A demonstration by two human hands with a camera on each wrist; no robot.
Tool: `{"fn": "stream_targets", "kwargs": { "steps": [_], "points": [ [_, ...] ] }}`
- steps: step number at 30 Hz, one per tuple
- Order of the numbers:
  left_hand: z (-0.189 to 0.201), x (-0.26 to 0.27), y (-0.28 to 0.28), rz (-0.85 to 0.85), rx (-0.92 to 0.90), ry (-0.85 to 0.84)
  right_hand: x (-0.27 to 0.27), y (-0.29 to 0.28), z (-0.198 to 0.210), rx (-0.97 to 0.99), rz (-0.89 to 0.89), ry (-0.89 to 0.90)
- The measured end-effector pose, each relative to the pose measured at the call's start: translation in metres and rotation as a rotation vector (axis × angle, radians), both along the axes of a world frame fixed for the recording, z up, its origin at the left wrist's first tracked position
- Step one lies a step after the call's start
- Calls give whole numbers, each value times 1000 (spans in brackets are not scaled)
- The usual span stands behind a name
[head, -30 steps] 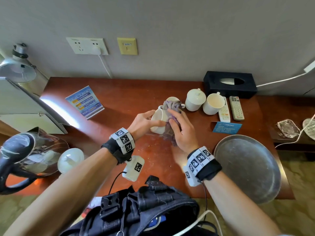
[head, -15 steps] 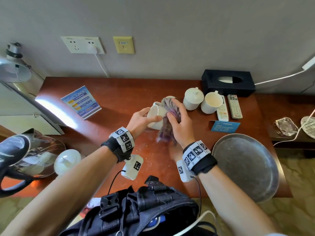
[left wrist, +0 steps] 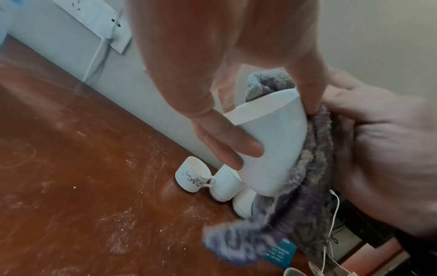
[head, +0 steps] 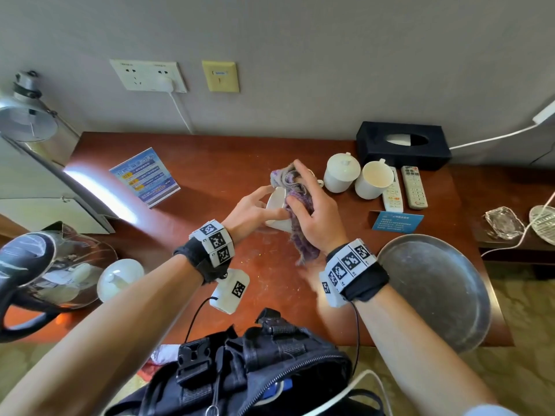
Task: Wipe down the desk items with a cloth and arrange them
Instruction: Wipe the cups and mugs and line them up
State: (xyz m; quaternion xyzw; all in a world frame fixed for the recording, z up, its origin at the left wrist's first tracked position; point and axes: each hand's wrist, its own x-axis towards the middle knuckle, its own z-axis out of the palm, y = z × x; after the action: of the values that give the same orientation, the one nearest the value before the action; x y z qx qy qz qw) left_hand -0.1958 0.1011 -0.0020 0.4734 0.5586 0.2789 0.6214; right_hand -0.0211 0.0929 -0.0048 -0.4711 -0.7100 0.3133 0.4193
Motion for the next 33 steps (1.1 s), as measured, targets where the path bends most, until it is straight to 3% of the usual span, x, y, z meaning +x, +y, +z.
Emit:
{"fn": "stream_targets", "kwargs": {
  "steps": [3,9,15,22,29,33],
  "points": [
    [3,1,-1,-33,55,60,3,2,-3,-27,-11,8],
    [1,1,-4,-204,228,319,0,19,-20,-414,-299,235],
    [3,0,-2,-130,167,286,-16,-7,-10,-119,-206,146],
    [-2,0,-12,-122,213,262,-8,9,-19,-340,-342,192],
    [0,0,-12,-115,229,263,-8,15,-17,-509,-306,349],
    [4,3,-9,-73,212,254,-6,1,-6,-345,-348,241]
  ]
}}
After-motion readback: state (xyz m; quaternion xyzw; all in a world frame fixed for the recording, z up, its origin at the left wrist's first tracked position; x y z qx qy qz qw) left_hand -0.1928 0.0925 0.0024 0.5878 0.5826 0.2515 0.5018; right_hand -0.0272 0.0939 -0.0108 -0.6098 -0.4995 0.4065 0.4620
